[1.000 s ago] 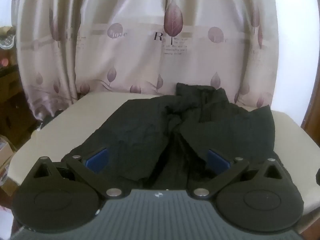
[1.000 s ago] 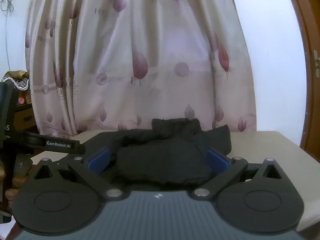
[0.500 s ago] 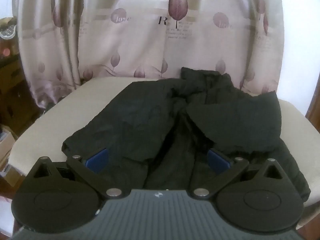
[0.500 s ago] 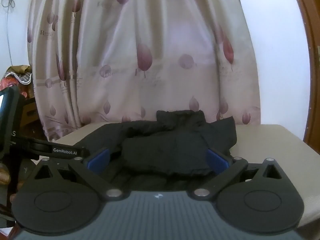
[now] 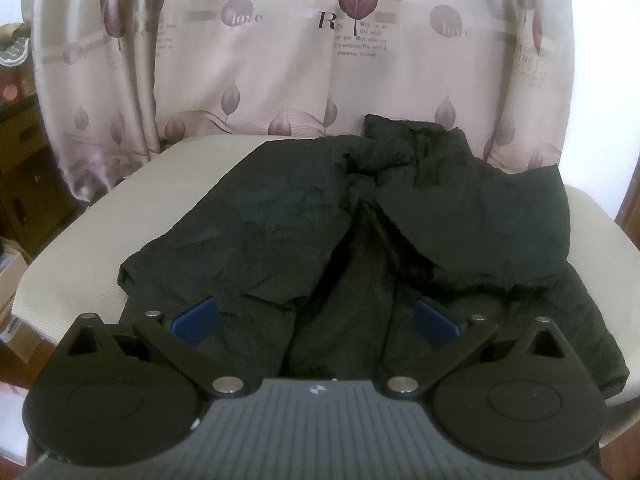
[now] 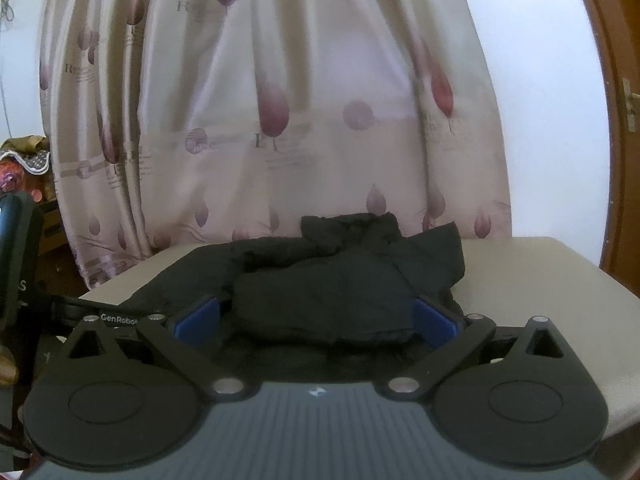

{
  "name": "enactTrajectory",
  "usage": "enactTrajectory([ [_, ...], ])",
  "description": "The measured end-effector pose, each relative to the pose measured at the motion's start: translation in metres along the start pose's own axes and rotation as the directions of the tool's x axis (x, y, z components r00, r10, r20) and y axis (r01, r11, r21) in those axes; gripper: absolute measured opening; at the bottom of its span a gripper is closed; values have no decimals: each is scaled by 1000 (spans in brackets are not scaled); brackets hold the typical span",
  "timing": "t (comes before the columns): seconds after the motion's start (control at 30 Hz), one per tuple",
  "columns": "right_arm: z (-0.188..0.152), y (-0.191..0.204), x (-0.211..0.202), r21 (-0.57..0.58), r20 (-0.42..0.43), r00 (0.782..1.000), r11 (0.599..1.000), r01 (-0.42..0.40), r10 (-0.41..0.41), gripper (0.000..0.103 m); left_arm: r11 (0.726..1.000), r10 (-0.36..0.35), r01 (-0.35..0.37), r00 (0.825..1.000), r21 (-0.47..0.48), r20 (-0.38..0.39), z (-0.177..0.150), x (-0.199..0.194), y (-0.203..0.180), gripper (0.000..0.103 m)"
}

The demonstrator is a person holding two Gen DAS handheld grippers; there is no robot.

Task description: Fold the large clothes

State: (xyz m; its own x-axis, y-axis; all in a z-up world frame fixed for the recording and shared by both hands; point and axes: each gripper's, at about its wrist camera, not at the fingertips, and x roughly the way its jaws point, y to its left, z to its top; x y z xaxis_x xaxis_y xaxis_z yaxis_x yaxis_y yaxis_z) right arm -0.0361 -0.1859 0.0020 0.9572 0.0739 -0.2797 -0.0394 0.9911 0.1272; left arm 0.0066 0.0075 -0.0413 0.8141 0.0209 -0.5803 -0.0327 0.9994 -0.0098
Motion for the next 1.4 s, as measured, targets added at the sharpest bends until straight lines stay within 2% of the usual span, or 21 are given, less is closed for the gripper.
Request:
enactTrajectory([
  [0.6, -8, 0, 4, 11, -50, 998, 999, -43, 43, 103, 1000, 21, -21, 999, 2, -30, -7, 8, 1, 103],
  [1.0, -9, -8, 9, 54, -77, 996, 998, -44, 48, 103, 1000, -6, 4, 997, -21, -81, -16, 18, 1, 103],
  [1.07, -9, -9, 10, 57, -80, 996, 997, -45, 50, 103, 998, -43, 38, 994, -58, -96, -19, 20, 5, 103],
  [1.13, -10, -10, 12, 59, -86, 995, 997, -49, 54, 103, 987, -111, 97, 988, -127, -110, -24, 22, 15, 103],
  [1.23, -11, -12, 13, 64, -94, 994, 997, -50, 56, 103, 945, -216, 182, 971, -272, -100, -39, 23, 36, 101],
  [1.3, -12, -13, 14, 68, -101, 993, 996, -53, 60, 103, 924, -237, 200, 969, -327, -74, -49, 22, 48, 101],
  [1.4, -15, -14, 16, 78, -110, 992, 995, -55, 63, 103, 908, -255, 216, 965, -358, -65, -58, 23, 61, 101],
])
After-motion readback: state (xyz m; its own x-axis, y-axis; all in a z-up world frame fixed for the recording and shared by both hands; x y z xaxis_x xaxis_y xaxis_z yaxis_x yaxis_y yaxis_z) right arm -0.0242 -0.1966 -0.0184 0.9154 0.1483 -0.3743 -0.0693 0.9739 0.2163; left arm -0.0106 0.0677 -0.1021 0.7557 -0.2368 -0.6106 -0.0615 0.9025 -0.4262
